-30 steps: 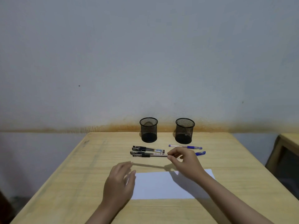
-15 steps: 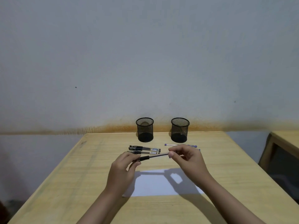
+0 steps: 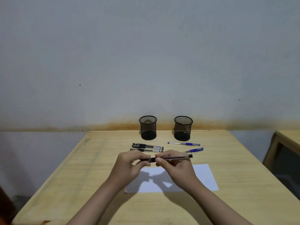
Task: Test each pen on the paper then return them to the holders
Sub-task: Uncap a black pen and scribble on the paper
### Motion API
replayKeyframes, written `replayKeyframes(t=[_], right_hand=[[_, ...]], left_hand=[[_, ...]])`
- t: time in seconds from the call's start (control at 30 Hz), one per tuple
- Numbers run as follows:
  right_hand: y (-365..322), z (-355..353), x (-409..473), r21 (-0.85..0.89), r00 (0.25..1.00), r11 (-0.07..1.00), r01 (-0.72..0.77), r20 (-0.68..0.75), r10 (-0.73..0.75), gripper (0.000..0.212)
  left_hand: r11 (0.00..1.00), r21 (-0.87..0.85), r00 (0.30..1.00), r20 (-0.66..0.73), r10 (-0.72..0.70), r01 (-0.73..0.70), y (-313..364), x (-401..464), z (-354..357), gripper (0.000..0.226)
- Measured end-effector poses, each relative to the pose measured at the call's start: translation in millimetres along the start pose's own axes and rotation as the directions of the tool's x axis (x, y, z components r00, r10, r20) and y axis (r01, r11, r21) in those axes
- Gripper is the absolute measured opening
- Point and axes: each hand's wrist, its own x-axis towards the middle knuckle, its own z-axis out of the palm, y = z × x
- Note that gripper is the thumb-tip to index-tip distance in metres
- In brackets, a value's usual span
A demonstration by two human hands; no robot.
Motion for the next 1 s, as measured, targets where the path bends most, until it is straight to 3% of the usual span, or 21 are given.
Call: replayKeyframes(t=[0.1,0.17,0.23,0.3,0.5,0.7,1.0], right_hand=[[2,12,-2,-0.082,1.000,0.996,0.019,0.001,-0.019,0.023],[-2,7,0,-0.040,0.991,0.998,0.056,-0.117,-0.060,0.027],[-6,-19,6,0.006,0.949,0.992,0.124,-0.292,-0.117,0.022],[-11,-43,11,0.018,0.920,0.987,0.158,-0.365,-0.140,0.018],[9,-5,2,0.064,0.974,0.998,-0.012,-0.226,0.026,0.017],[22,3,0,0.049,0.979,0.997,-0.064,-0.190,0.072,0.016],[35,15,6,0.015,0.977,0.993,-0.117,-0.177,0.118,0.011]], left_hand=[[1.000,0.010,0.998,0.052,-0.022,0.021,-1,5,-4,0.013],[0.995,0.088,0.998,0.026,-0.049,0.047,-14,3,-18,0.010],[0.968,0.113,0.970,-0.124,-0.210,0.224,-39,-4,-47,0.019],[0.914,0.111,0.907,-0.219,-0.361,0.390,-56,-10,-75,0.028],[0.830,0.151,0.843,-0.117,-0.525,0.537,-74,-18,-46,0.013],[0.788,0.391,0.859,-0.019,-0.511,0.477,-107,-30,-40,0.015],[0.835,0.309,0.886,-0.067,-0.458,0.455,-94,-45,-40,0.032]])
